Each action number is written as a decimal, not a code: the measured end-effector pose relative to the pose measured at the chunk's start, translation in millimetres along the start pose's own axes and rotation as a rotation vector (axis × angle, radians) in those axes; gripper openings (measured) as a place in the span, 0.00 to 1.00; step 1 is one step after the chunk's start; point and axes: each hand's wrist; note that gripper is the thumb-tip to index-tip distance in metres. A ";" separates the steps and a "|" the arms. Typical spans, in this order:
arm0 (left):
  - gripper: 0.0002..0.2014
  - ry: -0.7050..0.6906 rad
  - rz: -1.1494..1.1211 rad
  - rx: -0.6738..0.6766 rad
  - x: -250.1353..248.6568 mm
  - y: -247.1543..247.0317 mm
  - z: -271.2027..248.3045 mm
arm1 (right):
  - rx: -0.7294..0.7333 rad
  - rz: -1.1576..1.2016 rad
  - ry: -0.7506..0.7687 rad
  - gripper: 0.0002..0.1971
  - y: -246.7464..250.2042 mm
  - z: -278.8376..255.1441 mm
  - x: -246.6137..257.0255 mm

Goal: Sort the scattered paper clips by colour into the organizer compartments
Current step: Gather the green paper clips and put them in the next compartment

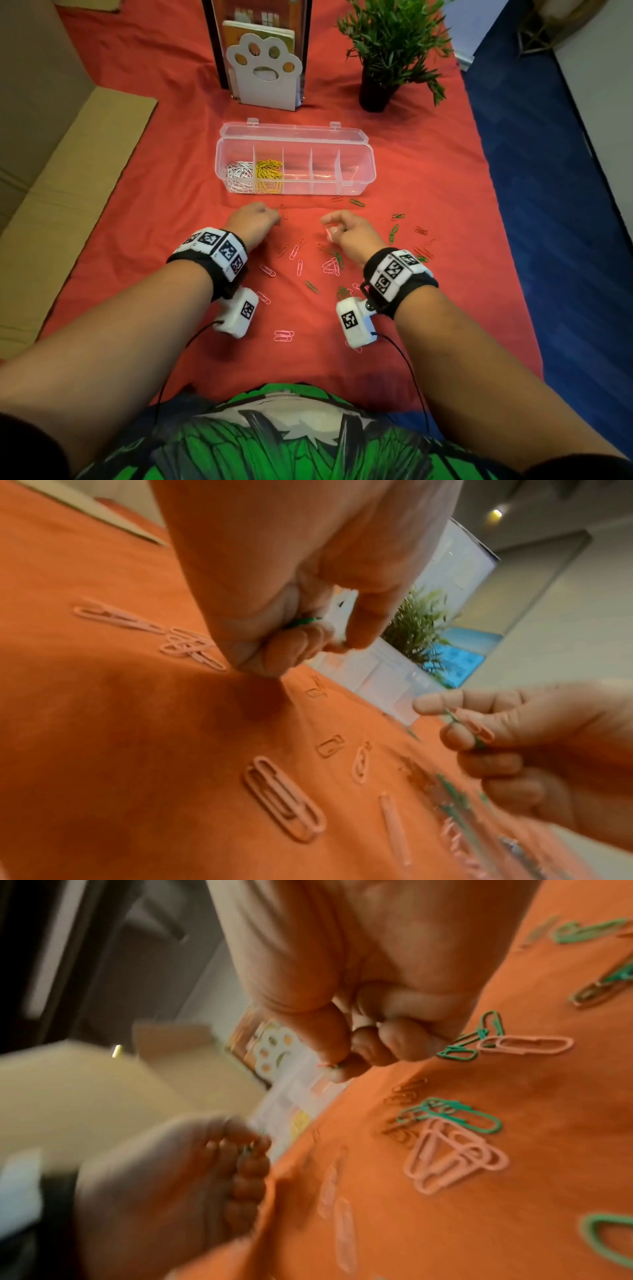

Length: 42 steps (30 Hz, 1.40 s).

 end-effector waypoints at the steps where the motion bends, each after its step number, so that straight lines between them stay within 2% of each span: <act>1: 0.08 0.017 -0.179 0.066 -1.9 0.4 -4.0 | 0.025 0.106 -0.025 0.13 3.8 -1.3 0.6; 3: 0.03 0.054 -0.570 0.177 -3.8 1.2 -11.7 | 0.069 0.312 -0.069 0.15 10.0 -4.9 1.1; 5: 0.05 0.031 -0.793 0.316 -4.9 2.5 -18.4 | 0.100 0.478 -0.094 0.15 14.1 -7.5 0.6; 8: 0.11 0.003 -0.896 0.405 -4.7 2.3 -21.1 | 0.149 0.651 -0.116 0.14 17.6 -12.7 -0.1; 11: 0.11 0.045 -0.870 0.397 -9.1 -4.4 -19.7 | 0.113 0.579 -0.107 0.13 18.1 -13.7 -2.1; 14: 0.07 0.043 -0.548 0.294 -10.0 -18.2 -17.6 | 0.006 0.447 -0.099 0.14 21.1 -12.5 -5.9; 16: 0.06 -0.044 -0.200 0.251 -4.5 -28.0 -17.2 | -0.047 0.535 -0.126 0.14 27.6 -13.1 -10.8; 19: 0.02 -0.217 0.251 0.334 2.3 -42.0 -25.2 | -0.114 0.700 -0.177 0.14 40.3 -15.1 -19.6; 22: 0.09 -0.314 0.692 0.333 5.4 -52.8 -33.3 | -0.160 0.503 -0.208 0.14 48.2 -13.8 -25.7; 24: 0.10 -0.333 0.818 0.329 6.0 -55.3 -34.1 | -0.139 0.432 -0.239 0.15 48.8 -14.1 -25.7; 27: 0.07 -0.354 0.879 0.337 5.0 -56.6 -34.8 | -0.108 0.441 -0.274 0.15 46.0 -12.7 -25.7; 29: 0.06 -0.366 0.885 0.346 5.5 -56.5 -35.6 | -0.126 0.256 -0.265 0.15 45.7 -8.3 -27.7; 30: 0.06 -0.373 0.877 0.344 7.2 -56.9 -35.0 | -0.135 0.057 -0.248 0.14 46.0 -5.7 -28.7; 32: 0.06 -0.348 0.783 0.336 10.5 -56.8 -32.0 | -0.169 -0.341 -0.222 0.08 43.8 -1.6 -30.3; 33: 0.06 -0.305 0.680 0.324 10.7 -56.5 -30.3 | -0.190 -0.458 -0.217 0.10 41.1 -0.1 -31.6; 34: 0.06 -0.245 0.536 0.321 9.6 -56.2 -28.9 | -0.207 -0.542 -0.210 0.14 37.8 1.8 -33.9; 36: 0.05 -0.101 0.106 0.374 3.1 -53.4 -30.7 | -0.219 -0.710 -0.173 0.21 29.0 4.0 -34.7; 39: 0.05 0.049 -0.519 0.534 -6.7 -41.8 -35.4 | -0.212 -0.841 -0.088 0.22 16.9 4.9 -32.0; 42: 0.09 0.041 -0.719 0.631 -13.9 -31.9 -39.2 | -0.158 -0.859 -0.060 0.21 11.6 6.2 -29.8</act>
Point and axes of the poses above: each hand's wrist, its own z-axis towards the middle knuckle, its own y-axis out of the back of the hand, x = y × z, and after that the axes turned 7 degrees about x, right-handed
